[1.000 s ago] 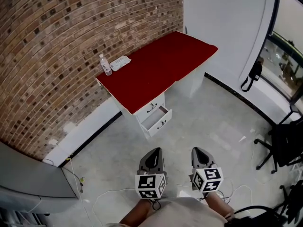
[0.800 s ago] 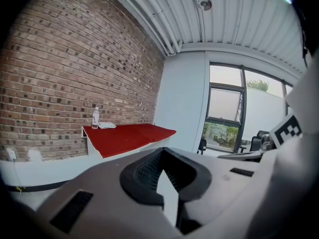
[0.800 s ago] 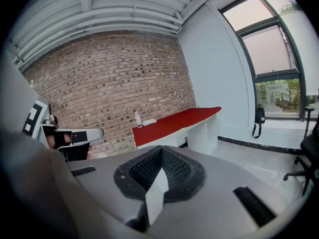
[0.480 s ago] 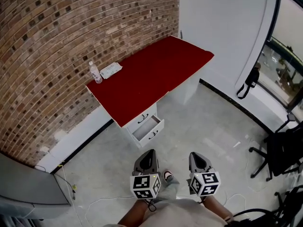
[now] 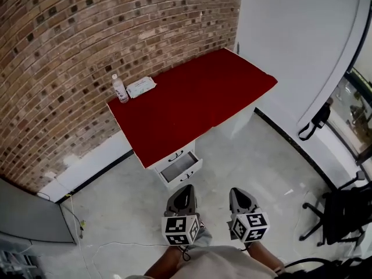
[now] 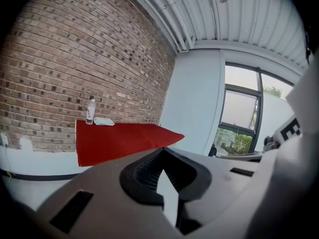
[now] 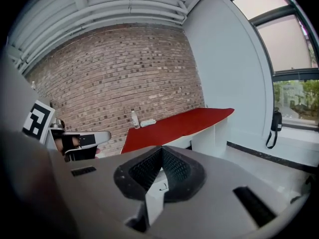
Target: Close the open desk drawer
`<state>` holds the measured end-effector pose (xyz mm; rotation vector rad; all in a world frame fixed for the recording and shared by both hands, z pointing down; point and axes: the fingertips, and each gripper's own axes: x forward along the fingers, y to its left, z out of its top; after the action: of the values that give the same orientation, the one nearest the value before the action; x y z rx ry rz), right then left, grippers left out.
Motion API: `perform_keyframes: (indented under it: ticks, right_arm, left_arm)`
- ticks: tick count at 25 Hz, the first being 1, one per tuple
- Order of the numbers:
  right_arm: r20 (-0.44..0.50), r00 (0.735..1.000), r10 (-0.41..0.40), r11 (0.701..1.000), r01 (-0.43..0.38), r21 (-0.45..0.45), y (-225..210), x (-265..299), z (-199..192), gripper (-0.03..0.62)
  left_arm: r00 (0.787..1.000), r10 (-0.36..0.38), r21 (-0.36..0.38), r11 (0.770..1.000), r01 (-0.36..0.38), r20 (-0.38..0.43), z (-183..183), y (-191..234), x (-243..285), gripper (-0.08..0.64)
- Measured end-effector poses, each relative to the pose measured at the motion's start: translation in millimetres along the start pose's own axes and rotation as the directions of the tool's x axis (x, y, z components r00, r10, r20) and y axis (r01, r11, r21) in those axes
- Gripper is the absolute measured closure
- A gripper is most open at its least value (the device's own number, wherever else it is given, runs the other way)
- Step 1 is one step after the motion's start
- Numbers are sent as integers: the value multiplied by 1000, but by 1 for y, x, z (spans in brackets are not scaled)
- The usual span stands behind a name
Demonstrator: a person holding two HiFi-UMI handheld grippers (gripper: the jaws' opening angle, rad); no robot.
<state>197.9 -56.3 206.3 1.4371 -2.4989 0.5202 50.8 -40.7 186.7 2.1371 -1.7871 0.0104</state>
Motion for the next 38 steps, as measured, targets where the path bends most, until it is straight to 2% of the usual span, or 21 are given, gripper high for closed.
perform_keyframes:
  ticks: [6,18,29,34,38]
  right_arm:
    - [-20,998,59,998,-59,-19,-3,42,14,594]
    - [-108,991,82,995,-88,-56,-30,94,21,594]
    - [-148,972,185,979,-196,-62,5,134,25,594]
    - [-162,960,229,967,-244,-73,12,147,32,594]
    - [-182,941,286,948,-306,-90,17,157,34,594]
  left_arm:
    - [999,48,-24,999,-49,-13,3,17,35,552]
    - [994,99,-71,992,-101,-39,-6,41,88,552]
    - [979,201,-87,976,-202,-16,1,81,72,552]
    - [966,257,-110,961,-254,15,11,86,66,552]
    - [952,307,-121,945,-303,12,8,85,65,552]
